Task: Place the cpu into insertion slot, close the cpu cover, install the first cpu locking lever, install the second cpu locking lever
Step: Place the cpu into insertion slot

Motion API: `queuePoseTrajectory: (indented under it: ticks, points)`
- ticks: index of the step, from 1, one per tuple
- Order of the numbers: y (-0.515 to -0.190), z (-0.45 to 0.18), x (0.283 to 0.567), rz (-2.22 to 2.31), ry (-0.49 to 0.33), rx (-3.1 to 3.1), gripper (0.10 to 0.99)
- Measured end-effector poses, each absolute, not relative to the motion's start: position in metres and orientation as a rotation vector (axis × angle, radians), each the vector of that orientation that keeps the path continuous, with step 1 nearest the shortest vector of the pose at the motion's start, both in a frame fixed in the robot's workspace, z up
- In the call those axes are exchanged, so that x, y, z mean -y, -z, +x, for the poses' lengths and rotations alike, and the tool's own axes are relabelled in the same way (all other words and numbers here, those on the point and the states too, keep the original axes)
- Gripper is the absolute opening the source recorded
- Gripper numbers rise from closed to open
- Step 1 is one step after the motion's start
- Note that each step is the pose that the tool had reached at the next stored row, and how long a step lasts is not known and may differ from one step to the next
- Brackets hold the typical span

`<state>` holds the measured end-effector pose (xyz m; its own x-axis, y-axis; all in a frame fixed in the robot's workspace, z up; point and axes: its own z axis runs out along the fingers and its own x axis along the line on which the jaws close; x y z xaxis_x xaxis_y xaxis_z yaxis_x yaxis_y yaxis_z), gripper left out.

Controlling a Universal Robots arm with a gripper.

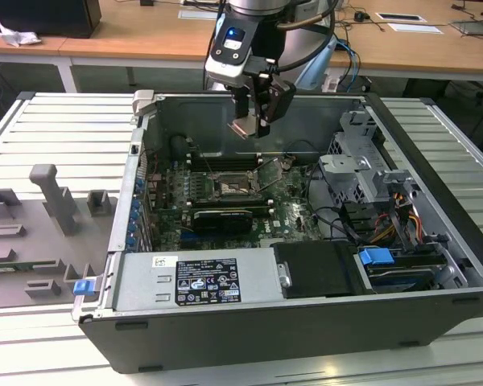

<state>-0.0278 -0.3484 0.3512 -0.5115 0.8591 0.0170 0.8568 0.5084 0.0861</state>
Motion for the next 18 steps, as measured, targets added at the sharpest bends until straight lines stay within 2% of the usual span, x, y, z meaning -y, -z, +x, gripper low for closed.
queuePoseTrajectory:
  ticks: [18]
  points:
    - [-0.3509,-0.0278,0.3484,1.627,-0.127,-2.648,0.541]
